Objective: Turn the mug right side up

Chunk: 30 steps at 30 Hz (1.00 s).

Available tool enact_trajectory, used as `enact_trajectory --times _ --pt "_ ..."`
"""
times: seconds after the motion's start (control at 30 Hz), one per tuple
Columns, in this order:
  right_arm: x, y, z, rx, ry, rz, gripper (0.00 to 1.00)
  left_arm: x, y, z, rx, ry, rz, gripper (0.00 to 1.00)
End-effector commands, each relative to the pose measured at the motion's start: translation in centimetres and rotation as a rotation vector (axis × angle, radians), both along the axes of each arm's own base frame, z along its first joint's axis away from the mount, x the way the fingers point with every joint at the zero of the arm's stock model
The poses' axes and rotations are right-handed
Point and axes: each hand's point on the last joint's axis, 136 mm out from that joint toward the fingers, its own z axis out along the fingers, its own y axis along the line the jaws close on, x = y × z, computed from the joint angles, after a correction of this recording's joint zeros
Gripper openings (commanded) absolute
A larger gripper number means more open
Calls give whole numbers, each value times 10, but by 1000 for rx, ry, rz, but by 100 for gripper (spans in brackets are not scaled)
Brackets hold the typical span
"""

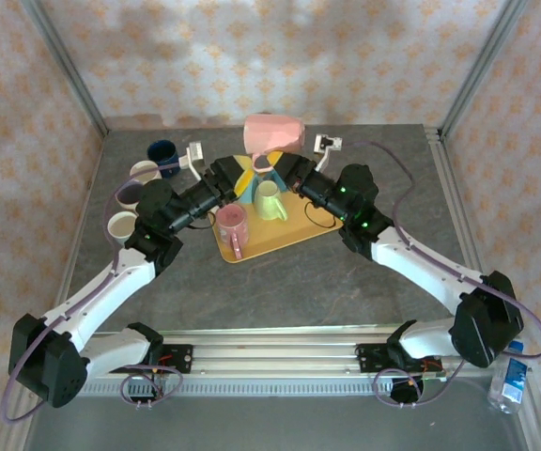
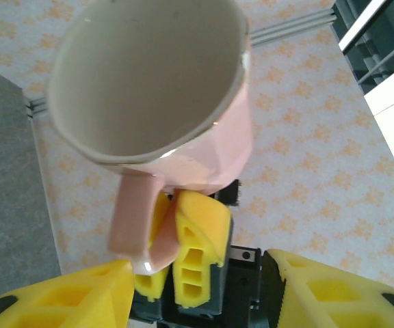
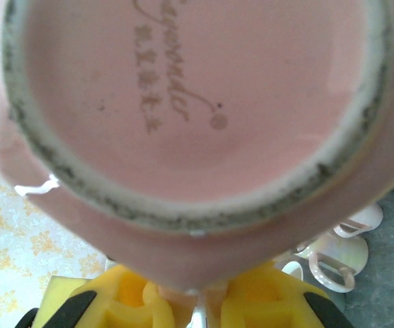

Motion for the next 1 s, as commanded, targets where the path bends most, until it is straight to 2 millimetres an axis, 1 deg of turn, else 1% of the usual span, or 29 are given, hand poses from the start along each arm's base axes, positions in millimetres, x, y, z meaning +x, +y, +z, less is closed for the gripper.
enact_trajectory --times 0.0,0.07,0.27,0.4,0.5,0.6,0.73,0.83,0.97 --pt "-16 -8 58 141 -171 30 0 -5 -5 21 -1 -60 -30 52" --pt "-17 -8 59 150 -168 36 0 -3 -7 18 0 -49 -33 52" --pt "-18 -12 62 173 -177 23 0 4 -10 -1 61 21 -23 50" --pt "-18 -11 62 168 -175 32 0 3 -2 -10 150 47 23 52" --pt "-18 -8 61 169 -165 46 0 1 -2 0 122 15 18 52" --pt "-17 -5 58 172 -152 61 0 3 -6 8 73 -4 -5 52" --pt "-16 -1 56 184 -137 80 0 6 -9 14 25 -14 -9 52" --pt "-18 1 56 194 -137 97 0 10 -8 15 21 -15 2 50" --pt "-20 3 55 200 -130 107 0 13 -9 19 11 -23 8 45"
